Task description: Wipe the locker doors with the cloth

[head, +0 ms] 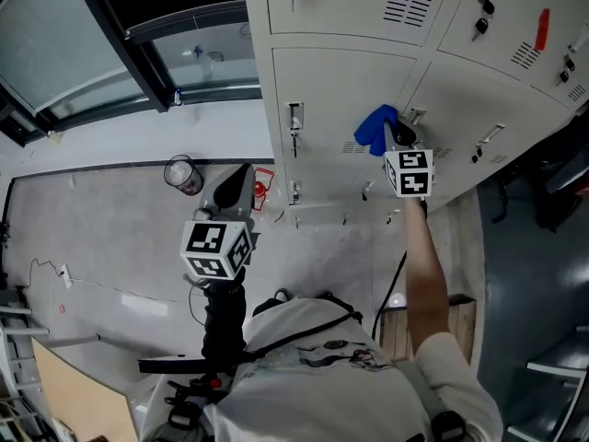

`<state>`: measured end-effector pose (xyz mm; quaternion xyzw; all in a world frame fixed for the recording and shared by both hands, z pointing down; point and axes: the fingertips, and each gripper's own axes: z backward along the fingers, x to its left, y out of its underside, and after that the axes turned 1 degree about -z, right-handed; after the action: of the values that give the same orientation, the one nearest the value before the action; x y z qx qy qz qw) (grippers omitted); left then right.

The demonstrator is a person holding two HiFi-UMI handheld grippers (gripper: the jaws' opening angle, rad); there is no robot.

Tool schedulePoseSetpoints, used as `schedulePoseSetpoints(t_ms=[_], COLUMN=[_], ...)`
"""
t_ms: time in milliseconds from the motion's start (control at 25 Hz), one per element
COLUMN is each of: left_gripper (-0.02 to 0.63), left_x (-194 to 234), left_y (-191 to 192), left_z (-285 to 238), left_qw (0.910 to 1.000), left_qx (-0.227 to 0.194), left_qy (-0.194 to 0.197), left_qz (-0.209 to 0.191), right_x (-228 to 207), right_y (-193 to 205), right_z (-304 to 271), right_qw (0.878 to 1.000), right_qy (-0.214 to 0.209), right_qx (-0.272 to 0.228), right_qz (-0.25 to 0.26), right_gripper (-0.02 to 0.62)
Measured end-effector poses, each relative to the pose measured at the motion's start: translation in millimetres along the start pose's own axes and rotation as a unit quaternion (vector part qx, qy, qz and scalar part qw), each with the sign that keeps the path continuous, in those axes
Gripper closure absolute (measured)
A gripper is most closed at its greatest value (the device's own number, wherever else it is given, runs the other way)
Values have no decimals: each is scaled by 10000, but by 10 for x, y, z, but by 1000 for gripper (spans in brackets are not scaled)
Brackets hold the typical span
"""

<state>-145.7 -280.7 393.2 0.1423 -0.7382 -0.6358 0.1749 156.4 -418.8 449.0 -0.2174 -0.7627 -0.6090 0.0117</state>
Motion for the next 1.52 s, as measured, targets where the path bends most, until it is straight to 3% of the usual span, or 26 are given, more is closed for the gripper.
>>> schedulePoseSetpoints(t_ms=[120, 280, 440, 560, 760, 1120, 1520], left_gripper=[606, 606, 606, 606, 606, 606, 606], left_x=[-24, -18, 25, 97, 258, 494, 310], left_y=[25, 37, 11, -1, 22, 36, 104], left_z=[-18, -7, 48, 123, 303, 436, 256], left_qw=[10000, 10000, 10000, 9999, 9992, 9977, 9990], left_qx=[27, 34, 16, 18, 78, 133, 197], left_qy=[28, 2, -57, -148, -380, -649, -394], left_qz=[5, 0, -27, -67, -120, -141, -125], right_x=[223, 856, 1580, 1981, 2212, 2213, 1401], right_y=[-75, -81, 179, 384, 588, 596, 913], right_z=[92, 118, -37, -255, -641, -855, -637], right_qw=[9986, 9918, 9822, 9780, 9796, 9840, 9925], right_qy=[-464, -1218, -1866, -2080, -1953, -1697, -948], right_qx=[-252, -388, -178, 128, 445, 520, 753], right_qz=[-45, -14, -112, -137, -181, -160, -160], right_gripper=[557, 557, 557, 557, 557, 557, 557])
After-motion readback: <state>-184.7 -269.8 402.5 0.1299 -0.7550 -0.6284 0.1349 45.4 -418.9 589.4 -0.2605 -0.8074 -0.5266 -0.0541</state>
